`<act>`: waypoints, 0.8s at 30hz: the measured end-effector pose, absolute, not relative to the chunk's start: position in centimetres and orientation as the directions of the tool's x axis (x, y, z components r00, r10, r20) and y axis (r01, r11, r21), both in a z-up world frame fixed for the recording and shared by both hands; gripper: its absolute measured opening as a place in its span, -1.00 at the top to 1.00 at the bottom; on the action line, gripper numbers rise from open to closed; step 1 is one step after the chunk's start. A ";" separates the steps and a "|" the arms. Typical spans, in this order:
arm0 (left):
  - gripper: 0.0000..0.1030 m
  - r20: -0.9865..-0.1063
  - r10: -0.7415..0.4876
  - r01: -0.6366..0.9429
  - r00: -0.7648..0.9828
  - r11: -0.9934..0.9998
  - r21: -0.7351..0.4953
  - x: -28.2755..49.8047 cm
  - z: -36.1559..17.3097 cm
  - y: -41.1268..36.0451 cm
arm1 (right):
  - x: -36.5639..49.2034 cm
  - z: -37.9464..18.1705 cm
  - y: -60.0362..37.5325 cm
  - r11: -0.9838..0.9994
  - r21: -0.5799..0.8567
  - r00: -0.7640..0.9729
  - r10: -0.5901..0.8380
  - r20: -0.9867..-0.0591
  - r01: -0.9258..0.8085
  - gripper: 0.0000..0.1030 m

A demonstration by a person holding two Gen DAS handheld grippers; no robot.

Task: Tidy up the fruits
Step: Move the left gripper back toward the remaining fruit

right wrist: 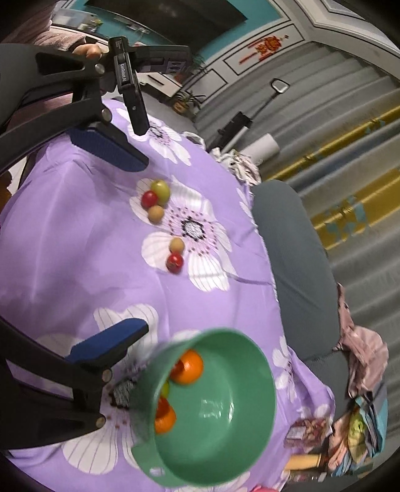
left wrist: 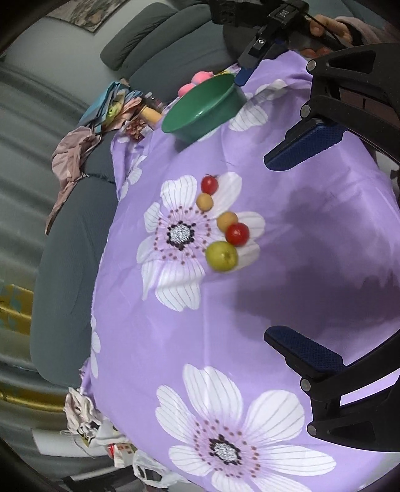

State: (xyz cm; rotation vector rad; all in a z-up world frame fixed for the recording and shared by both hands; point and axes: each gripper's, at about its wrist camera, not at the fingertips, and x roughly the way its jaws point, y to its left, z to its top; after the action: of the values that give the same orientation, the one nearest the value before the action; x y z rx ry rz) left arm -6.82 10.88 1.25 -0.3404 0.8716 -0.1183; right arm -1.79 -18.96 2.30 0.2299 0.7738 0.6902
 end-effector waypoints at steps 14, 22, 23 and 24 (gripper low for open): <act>-0.95 -0.725 -0.285 0.046 0.627 0.943 -0.330 -7.0 0.2 9.2 | -1.5 0.9 -15.9 0.758 0.409 0.451 0.639 -0.624 -0.508 -0.88; -0.95 -0.721 -0.313 0.081 0.618 0.938 -0.338 -6.9 0.1 8.4 | -0.6 -0.3 -15.1 0.764 0.418 0.426 0.630 -0.649 -0.492 -0.88; -0.95 -0.722 -0.316 0.083 0.616 0.937 -0.339 -6.8 0.0 8.4 | -0.5 -0.4 -15.0 0.762 0.421 0.422 0.631 -0.651 -0.492 -0.88; -0.95 -0.723 -0.317 0.084 0.614 0.937 -0.340 -6.7 -0.1 8.3 | -0.4 -0.6 -14.9 0.761 0.421 0.416 0.632 -0.654 -0.494 -0.88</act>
State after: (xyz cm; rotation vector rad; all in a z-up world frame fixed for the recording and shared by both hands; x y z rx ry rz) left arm -6.73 8.32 -0.05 -0.2853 0.8827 -0.2349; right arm -0.44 -14.90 -0.58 0.1729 0.8950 0.7109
